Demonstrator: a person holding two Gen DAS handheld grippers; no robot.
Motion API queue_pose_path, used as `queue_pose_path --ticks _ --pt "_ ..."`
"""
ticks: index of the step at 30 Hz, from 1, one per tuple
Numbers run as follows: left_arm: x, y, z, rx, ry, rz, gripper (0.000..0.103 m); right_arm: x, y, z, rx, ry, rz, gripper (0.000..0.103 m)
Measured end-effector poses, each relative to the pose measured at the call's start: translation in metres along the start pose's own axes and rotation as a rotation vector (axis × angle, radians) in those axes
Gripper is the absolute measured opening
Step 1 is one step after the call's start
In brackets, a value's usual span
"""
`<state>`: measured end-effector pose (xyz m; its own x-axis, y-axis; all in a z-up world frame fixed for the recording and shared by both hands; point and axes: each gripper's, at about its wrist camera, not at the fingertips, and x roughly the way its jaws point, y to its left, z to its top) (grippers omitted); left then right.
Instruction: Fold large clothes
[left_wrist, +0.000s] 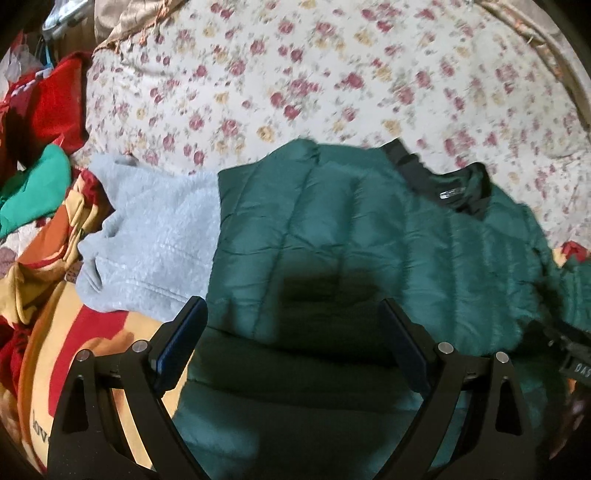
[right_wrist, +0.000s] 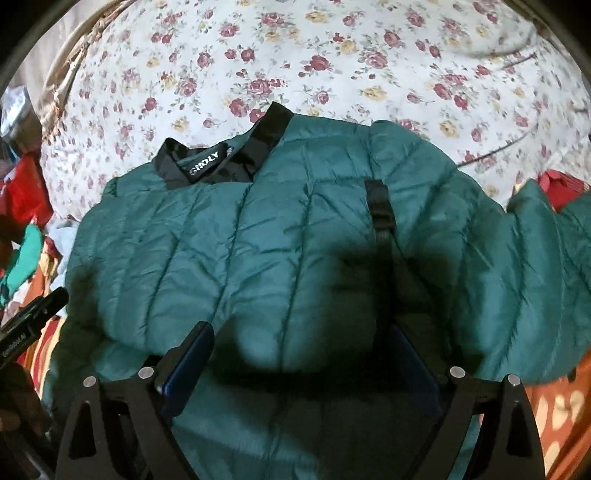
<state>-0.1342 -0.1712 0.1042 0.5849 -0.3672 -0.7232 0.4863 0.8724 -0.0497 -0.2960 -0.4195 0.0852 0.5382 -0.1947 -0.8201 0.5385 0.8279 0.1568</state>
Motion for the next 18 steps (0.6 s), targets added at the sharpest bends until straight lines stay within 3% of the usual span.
queue_pose_path --ticks 18 --pt "-0.058 -0.039 -0.020 0.070 -0.052 -0.051 0.093 -0.068 0.019 -0.008 -0.052 -0.082 -0.037 0.094"
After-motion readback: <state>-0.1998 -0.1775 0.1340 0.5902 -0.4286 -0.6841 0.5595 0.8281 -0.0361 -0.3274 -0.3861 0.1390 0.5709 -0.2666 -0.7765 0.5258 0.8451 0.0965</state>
